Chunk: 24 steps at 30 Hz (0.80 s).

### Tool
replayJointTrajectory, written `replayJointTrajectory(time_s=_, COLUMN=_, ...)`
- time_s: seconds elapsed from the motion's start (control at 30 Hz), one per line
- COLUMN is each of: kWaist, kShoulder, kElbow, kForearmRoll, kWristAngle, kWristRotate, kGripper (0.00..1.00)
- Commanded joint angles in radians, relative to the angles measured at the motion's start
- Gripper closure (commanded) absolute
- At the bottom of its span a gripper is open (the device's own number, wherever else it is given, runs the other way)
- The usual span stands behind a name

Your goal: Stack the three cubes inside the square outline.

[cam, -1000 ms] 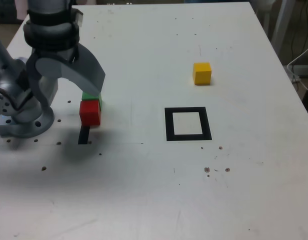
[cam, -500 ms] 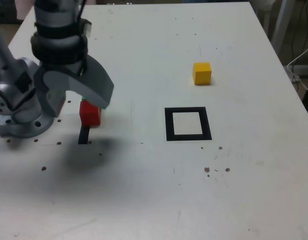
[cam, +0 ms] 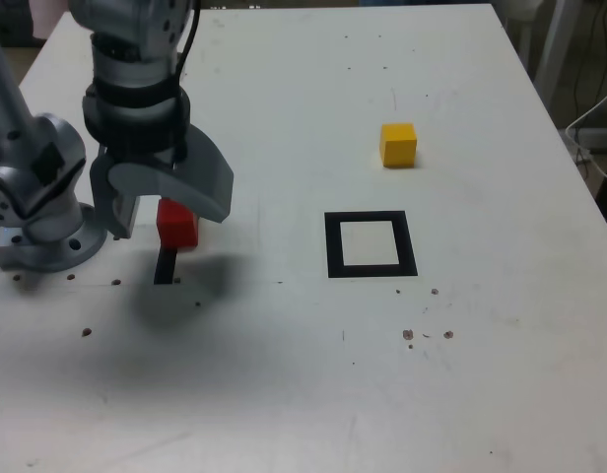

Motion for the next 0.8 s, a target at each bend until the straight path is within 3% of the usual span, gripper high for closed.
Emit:
replayJointTrajectory(time_s=0.0, kWaist=-0.002, kShoulder=0.005, kElbow=0.012, kForearmRoll=-0.017, kWristAngle=-0.006, kWristRotate=-0.008, kGripper=0.02)
replayJointTrajectory(time_s=0.3, kWaist=0.000, kShoulder=0.020, kElbow=0.083, kForearmRoll=-0.109, kWristAngle=-0.025, kWristRotate=-0.027, kGripper=0.04)
replayJointTrajectory(time_s=0.77, kWaist=0.030, kShoulder=0.069, kElbow=0.103, kForearmRoll=-0.139, kWristAngle=0.010, kWristRotate=-0.034, kGripper=0.08)
